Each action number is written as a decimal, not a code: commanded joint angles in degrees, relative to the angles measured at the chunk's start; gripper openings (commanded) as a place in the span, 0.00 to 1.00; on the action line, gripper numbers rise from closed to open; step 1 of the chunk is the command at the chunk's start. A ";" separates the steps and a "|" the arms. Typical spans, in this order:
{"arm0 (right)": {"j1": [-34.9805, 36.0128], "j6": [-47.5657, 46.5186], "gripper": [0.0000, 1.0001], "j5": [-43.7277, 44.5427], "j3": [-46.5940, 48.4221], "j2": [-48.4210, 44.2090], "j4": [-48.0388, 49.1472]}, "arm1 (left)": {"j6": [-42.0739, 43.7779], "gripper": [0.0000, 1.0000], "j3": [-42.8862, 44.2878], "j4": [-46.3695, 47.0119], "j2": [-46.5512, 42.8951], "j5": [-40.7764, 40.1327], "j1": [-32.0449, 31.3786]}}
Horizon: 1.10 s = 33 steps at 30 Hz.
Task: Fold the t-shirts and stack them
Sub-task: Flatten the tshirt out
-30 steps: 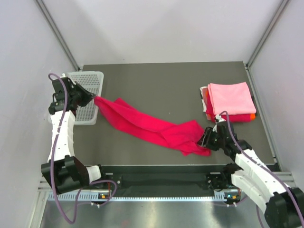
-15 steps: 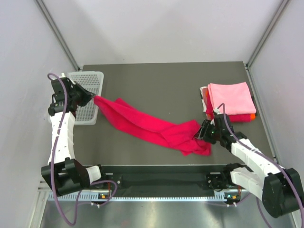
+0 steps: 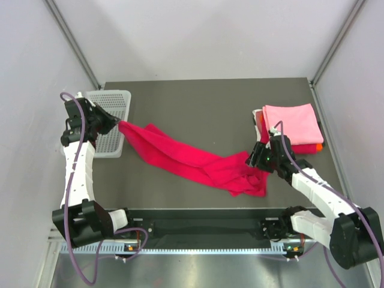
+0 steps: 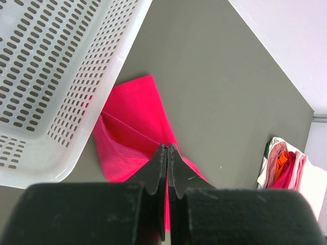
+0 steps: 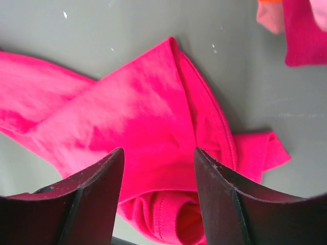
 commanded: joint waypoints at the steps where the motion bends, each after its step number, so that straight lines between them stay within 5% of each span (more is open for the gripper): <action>1: -0.73 -1.07 0.57 -0.04 2.83 1.07 0.00 | 0.66 0.00 0.43 2.83 -1.51 0.54 0.23; 5: -1.26 -0.81 0.64 0.14 1.26 0.37 -0.35 | 0.75 0.00 0.43 2.66 -1.60 0.46 0.31; 17: -4.43 2.09 0.54 -11.02 -4.29 2.91 7.20 | 0.40 0.00 -0.36 3.01 -1.95 0.89 0.23; 24: -4.60 -0.80 0.01 -6.91 1.68 2.31 3.26 | 0.31 0.00 0.43 2.48 -2.21 0.72 0.31; 33: -5.39 -2.83 0.00 -7.24 13.46 -0.24 -6.14 | 0.31 0.00 2.98 0.81 -2.48 0.63 0.31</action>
